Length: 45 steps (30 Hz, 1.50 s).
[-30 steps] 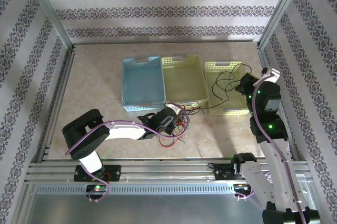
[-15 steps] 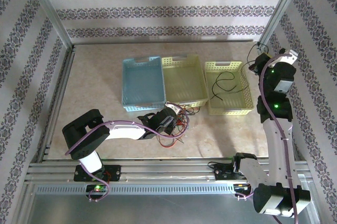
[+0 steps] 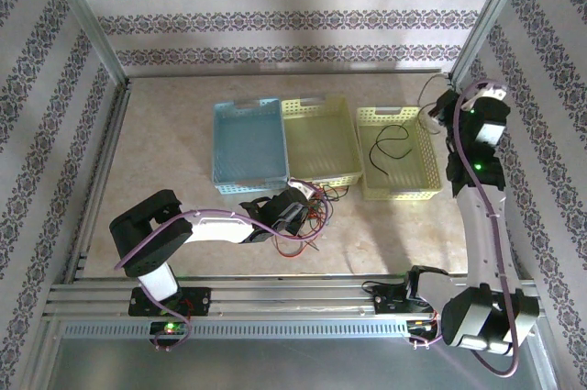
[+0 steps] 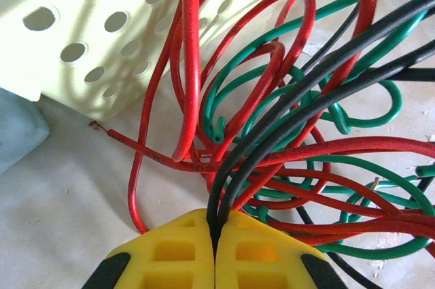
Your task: Untangle the cables
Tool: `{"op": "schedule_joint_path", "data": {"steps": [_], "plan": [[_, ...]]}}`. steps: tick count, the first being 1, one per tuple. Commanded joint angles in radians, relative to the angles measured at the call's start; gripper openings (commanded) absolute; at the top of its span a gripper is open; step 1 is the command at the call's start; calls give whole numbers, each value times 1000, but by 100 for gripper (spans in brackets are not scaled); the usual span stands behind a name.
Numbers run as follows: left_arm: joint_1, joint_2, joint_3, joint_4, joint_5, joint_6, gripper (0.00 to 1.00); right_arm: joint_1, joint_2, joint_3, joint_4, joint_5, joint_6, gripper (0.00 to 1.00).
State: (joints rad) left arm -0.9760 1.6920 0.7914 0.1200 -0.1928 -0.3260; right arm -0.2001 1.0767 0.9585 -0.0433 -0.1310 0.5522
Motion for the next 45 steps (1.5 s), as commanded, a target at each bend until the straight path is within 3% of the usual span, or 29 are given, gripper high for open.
{"op": "schedule_joint_path", "data": {"steps": [1,10,12,14,18,22,28,32,40,45], "plan": [[-9,5,13,-29,-22,-8,5,25,33,-106,-5,-34,50,0],[-9,-26,17,-20,-20,-13,5,96,84,-291,-30,-4,108,4],[-9,-31,18,-16,-18,-13,6,103,86,-309,-40,-11,105,15],[-9,-32,20,-13,-14,-11,5,109,81,-317,-60,-14,91,38],[-9,-33,18,-11,-13,-11,6,110,37,-314,-113,5,62,67],[-9,-41,11,-4,-17,-19,5,110,-36,-301,-187,48,38,81],[-9,-49,5,3,-16,-19,6,111,-105,-274,-266,51,5,80],[-8,-43,11,-2,-13,-18,6,136,-101,-254,-284,-59,-44,73],[-9,-43,12,0,-14,-19,6,468,-67,-261,-336,-274,-129,63],[-9,-39,18,1,-8,-18,6,664,36,-291,-296,-212,-109,61]]}}
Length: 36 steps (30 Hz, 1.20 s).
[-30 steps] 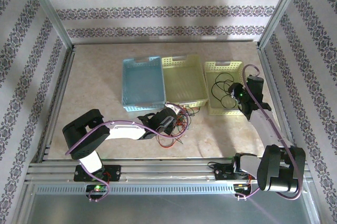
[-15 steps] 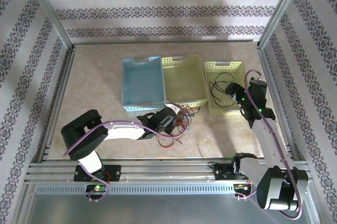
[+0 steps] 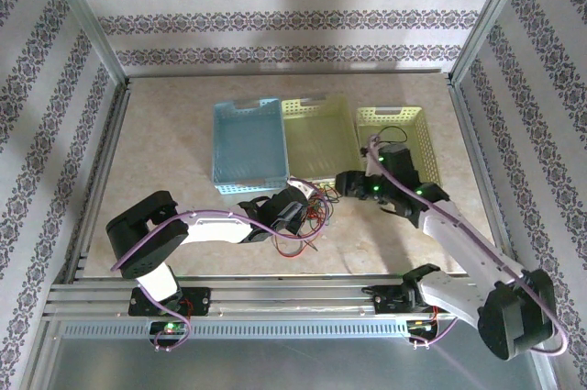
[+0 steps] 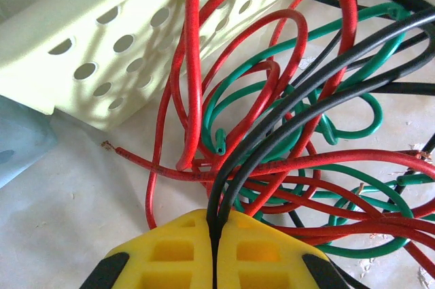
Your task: Untangle the cables
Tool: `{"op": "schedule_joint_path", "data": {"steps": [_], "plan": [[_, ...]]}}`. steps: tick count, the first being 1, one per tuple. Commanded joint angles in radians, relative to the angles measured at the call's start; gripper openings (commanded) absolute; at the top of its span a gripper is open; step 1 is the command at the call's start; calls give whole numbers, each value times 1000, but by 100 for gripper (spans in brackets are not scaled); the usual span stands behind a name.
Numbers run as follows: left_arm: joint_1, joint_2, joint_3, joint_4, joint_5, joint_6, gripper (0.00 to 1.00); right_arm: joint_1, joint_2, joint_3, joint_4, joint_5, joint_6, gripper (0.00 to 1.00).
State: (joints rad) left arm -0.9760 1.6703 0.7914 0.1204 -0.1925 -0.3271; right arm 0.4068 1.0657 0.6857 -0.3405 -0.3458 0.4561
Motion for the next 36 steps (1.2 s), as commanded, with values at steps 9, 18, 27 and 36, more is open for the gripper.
{"op": "schedule_joint_path", "data": {"steps": [9,18,27,36], "plan": [[-9,-25,11,2,-13,-20,6,78,187,-16,57,71,-30,66],[-9,-22,13,0,-11,-20,6,92,275,8,88,11,-49,59],[-9,1,27,-7,-8,-13,8,92,228,-5,90,34,-52,0],[-9,22,32,-15,-18,-12,8,61,40,-48,60,186,-16,0]]}}
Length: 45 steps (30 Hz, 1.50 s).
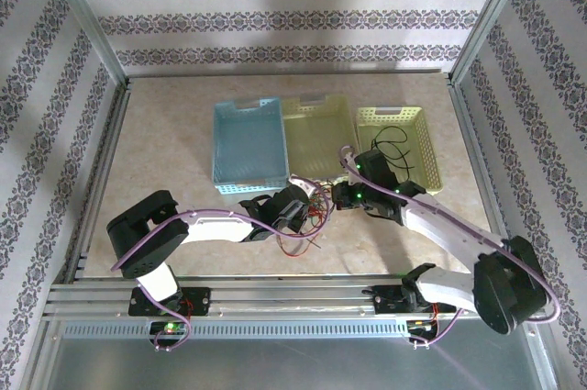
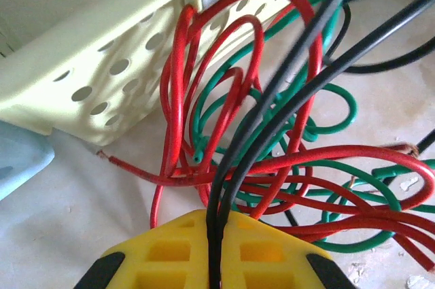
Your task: Untangle the cables
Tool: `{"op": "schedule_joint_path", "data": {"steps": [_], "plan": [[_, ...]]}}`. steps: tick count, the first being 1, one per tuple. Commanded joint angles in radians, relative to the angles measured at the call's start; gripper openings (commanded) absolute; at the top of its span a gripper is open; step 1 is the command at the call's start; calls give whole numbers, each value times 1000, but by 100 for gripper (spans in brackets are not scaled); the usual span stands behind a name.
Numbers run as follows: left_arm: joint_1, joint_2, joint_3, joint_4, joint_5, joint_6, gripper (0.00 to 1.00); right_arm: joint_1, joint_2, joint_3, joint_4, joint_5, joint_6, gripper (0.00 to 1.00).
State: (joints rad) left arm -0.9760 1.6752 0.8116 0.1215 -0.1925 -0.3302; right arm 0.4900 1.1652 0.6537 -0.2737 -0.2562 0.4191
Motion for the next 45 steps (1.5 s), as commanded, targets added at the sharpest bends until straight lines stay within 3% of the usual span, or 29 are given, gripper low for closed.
{"op": "schedule_joint_path", "data": {"steps": [1,5,11,15,17,24,41,43,45], "plan": [[-9,18,11,-17,-18,-9,8,-30,-82,-21,-11,112,25,0],[-9,23,13,-23,-19,-12,0,-68,-154,-45,-21,146,43,0],[-9,21,12,-23,-24,-13,0,-103,-179,-57,-28,119,54,0],[-9,21,13,-22,-21,-10,0,-100,-148,-59,-7,-4,52,24],[-9,23,13,-22,-19,-9,0,-88,-129,-66,-7,-33,48,30],[-9,22,12,-17,-19,-10,0,-58,-80,-100,-12,-76,42,41],[-9,29,20,-22,-14,-5,0,42,-17,-80,8,-137,4,37],[-9,29,21,-22,-13,-5,0,48,4,-77,13,-129,0,29],[-9,29,21,-23,-15,-7,0,48,20,-75,19,-116,0,13]]}}
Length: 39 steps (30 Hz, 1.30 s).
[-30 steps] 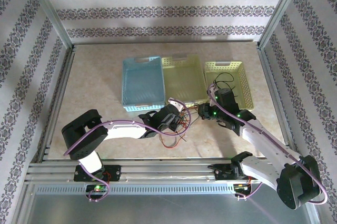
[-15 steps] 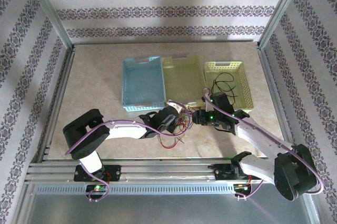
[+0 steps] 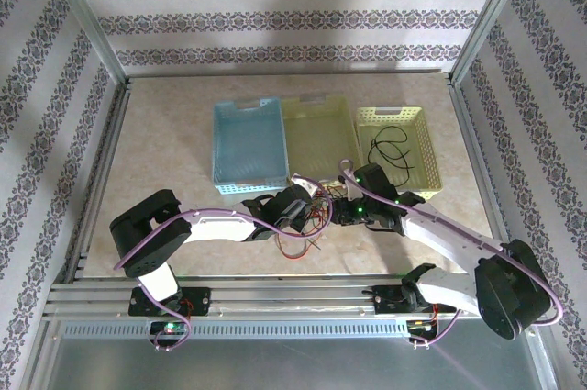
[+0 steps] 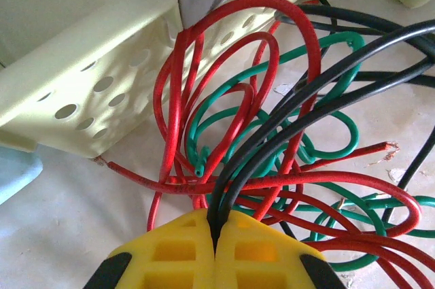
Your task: Untangle the cables
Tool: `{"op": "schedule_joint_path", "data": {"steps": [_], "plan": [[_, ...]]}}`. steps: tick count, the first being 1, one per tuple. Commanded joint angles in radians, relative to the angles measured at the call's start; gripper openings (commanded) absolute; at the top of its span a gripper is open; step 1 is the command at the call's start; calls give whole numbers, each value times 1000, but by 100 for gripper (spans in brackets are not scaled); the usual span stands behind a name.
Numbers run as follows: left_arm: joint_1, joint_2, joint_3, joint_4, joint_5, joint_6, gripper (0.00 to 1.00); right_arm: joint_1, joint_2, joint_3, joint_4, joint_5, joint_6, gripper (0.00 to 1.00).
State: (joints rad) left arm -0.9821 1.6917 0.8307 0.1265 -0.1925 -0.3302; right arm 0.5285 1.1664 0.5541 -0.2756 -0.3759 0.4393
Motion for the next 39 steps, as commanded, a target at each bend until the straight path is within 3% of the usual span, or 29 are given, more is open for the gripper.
{"op": "schedule_joint_path", "data": {"steps": [1,2,6,10,15,25,30,39], "plan": [[-3,13,2,-30,-16,-8,0,10,22,27,17,21,-21,5],[-3,13,1,-30,-18,-9,0,10,15,28,13,48,-18,0],[-3,15,-5,-27,-25,-11,0,7,-152,19,-11,270,21,0],[-2,22,-12,-28,-25,-8,9,-13,-392,33,-47,498,32,0],[-2,43,-13,-31,-28,-7,11,-99,-545,95,-94,658,26,0],[-3,54,-33,-28,-39,-15,11,-308,-544,255,-48,636,-21,0],[-3,54,-42,-30,-41,-18,11,-399,-505,339,-3,568,-34,0],[-3,52,-46,-28,-38,-17,12,-475,-376,497,76,489,-90,0]]}}
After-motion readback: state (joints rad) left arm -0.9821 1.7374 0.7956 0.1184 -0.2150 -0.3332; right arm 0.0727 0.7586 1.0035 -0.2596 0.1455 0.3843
